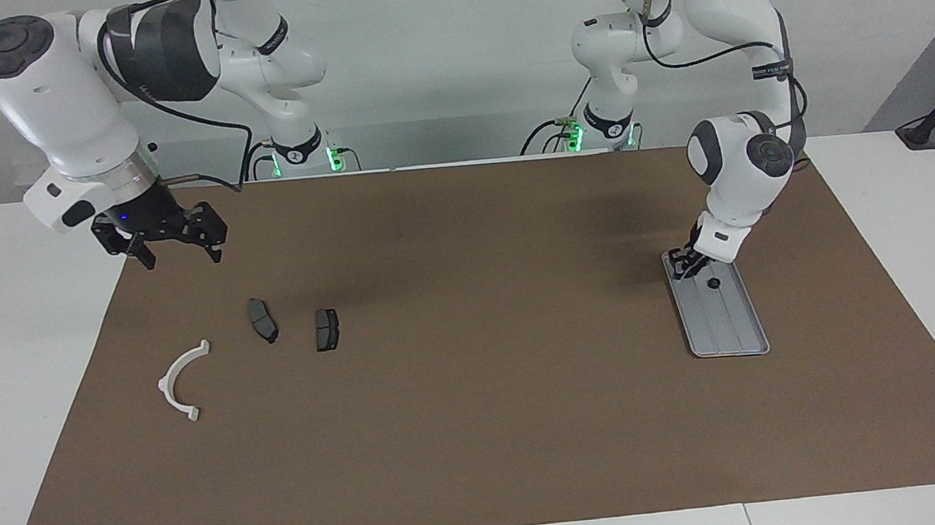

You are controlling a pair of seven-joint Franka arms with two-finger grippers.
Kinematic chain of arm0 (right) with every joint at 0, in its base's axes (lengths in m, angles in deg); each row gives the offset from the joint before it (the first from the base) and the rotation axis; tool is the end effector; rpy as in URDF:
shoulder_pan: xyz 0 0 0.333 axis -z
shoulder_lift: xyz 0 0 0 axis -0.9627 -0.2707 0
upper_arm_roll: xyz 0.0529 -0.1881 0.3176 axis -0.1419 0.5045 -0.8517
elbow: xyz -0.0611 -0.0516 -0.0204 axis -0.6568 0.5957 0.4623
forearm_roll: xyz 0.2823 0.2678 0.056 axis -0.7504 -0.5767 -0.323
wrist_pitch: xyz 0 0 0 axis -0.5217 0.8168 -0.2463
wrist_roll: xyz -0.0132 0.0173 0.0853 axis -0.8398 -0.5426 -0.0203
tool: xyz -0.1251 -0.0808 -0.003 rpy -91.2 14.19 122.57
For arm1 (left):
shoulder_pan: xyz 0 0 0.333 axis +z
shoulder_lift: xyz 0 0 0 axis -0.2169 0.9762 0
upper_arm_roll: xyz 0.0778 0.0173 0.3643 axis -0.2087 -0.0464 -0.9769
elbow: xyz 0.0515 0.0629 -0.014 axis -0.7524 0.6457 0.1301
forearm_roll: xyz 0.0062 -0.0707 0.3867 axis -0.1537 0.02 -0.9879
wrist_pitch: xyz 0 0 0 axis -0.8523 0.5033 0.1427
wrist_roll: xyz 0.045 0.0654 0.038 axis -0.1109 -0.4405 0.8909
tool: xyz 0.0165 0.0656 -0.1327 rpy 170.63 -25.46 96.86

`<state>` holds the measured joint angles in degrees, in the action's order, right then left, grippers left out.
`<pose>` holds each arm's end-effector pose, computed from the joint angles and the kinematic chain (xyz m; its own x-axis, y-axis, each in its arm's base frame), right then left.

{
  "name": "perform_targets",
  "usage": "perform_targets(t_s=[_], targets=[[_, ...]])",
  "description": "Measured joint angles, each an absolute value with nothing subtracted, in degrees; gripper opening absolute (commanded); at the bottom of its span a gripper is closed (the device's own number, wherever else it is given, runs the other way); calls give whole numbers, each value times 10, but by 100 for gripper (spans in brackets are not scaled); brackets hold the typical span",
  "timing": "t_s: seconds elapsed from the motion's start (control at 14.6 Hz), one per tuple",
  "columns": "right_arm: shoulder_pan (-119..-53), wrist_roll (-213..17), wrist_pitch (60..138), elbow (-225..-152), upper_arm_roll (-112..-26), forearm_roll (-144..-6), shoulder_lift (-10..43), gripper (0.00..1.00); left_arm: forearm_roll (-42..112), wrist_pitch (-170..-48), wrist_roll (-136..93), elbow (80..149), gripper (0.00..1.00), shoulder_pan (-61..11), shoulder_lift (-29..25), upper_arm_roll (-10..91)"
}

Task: Place bearing gear from tray to pile
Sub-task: 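Lift the bearing and carry it toward the table center with the left gripper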

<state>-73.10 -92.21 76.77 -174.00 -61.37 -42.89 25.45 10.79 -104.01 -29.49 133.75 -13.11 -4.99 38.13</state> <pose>0.5993 -0.0212 0.5918 0.9999 0.0120 -0.0066 0.0121 -0.9996 0.0257 0.5360 -0.0121 0.3194 0.9913 0.1220 -0.0497 0.1224 -0.9925 0.0043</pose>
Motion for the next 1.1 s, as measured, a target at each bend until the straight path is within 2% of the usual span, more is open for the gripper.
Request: perform_targets(t_s=[0.34,0.75,0.89,1.1], targets=[[-731,-922,768,-1740,-614,-429,254,97,108,-936,-234,1233,0,-159,-51,384],[-731,-922,770,-1740,-615,-429,254,97,116,-923,9,1165,0,-315,-38,391],[-732,-915,774,-1740,-621,-429,254,98,119,-917,92,1115,0,-365,-15,391],[-732,-906,781,-1740,-631,-429,254,98,119,-894,187,1020,0,-442,62,390]])
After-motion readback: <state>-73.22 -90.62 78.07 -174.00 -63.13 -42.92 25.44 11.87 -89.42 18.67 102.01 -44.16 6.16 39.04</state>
